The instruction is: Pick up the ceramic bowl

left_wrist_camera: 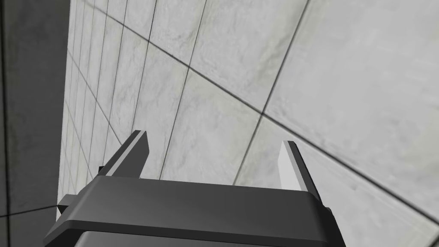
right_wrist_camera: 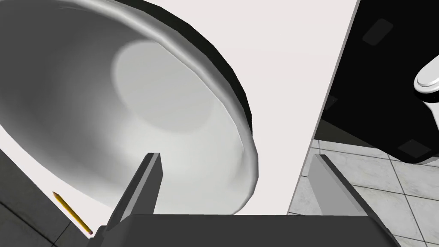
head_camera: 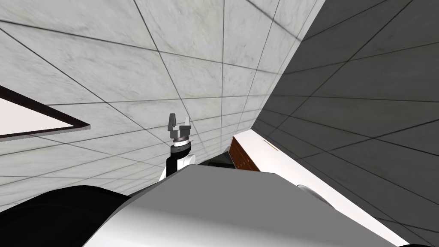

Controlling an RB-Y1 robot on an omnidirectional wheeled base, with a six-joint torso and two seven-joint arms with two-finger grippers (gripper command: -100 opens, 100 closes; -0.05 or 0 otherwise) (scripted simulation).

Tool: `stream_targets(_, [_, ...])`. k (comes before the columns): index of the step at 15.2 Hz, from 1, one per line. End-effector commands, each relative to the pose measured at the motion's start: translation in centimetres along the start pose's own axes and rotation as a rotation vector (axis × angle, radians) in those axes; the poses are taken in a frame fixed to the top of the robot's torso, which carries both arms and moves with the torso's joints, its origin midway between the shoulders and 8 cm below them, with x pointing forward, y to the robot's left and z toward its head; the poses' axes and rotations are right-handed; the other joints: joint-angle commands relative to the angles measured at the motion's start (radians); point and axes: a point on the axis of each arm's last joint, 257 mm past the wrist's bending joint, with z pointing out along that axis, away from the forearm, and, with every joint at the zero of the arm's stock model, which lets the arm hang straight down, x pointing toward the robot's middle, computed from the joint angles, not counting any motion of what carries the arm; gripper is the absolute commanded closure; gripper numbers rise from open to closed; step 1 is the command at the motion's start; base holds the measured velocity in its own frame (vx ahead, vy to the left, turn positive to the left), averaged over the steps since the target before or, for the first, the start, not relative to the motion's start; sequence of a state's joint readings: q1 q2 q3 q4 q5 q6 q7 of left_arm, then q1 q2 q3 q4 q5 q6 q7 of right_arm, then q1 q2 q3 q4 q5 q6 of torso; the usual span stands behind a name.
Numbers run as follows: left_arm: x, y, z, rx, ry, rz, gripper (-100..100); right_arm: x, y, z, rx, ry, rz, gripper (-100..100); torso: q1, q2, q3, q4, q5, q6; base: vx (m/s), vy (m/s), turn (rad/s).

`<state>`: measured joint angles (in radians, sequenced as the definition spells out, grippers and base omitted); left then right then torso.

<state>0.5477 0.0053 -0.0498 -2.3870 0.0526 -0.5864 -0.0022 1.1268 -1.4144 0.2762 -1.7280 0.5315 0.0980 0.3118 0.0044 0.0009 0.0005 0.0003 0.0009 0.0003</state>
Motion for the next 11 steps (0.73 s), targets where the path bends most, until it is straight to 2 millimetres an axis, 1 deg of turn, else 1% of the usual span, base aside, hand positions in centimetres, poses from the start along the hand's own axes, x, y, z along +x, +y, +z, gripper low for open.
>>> stream_targets(1, [0.0,0.0,0.0,0.0,0.0,0.0,0,0.7,0.5,0.5,0.001,0.002,0.012,-100,0.0,0.0,0.0,0.0,0.0,0.0,0.002,-0.026,0.104])
stream_targets(6, [0.0,0.0,0.0,0.0,0.0,0.0,0,1.9,1.6,1.5,0.0,0.006,0.037,-100,-0.001,0.002,0.001,0.0,0.0,0.0,0.001,-0.023,0.079])
stream_targets(7, [0.0,0.0,0.0,0.0,0.0,0.0,0,1.6,1.3,1.3,0.001,0.005,0.032,-100,-0.001,0.002,0.001,0.001,0.0,0.0,0.001,-0.012,0.027])
stream_targets(8, [0.0,0.0,0.0,0.0,0.0,0.0,0,1.6,1.4,1.4,0.0,0.005,0.032,100,-0.001,0.002,0.001,0.0,0.0,0.0,0.0,0.0,0.0])
stream_targets(11, [0.0,0.0,0.0,0.0,0.0,0.0,0,1.7,1.5,1.4,-0.001,0.005,0.034,100,0.0,0.002,0.001,0.001,0.0,0.0,0.0,0.001,-0.004])
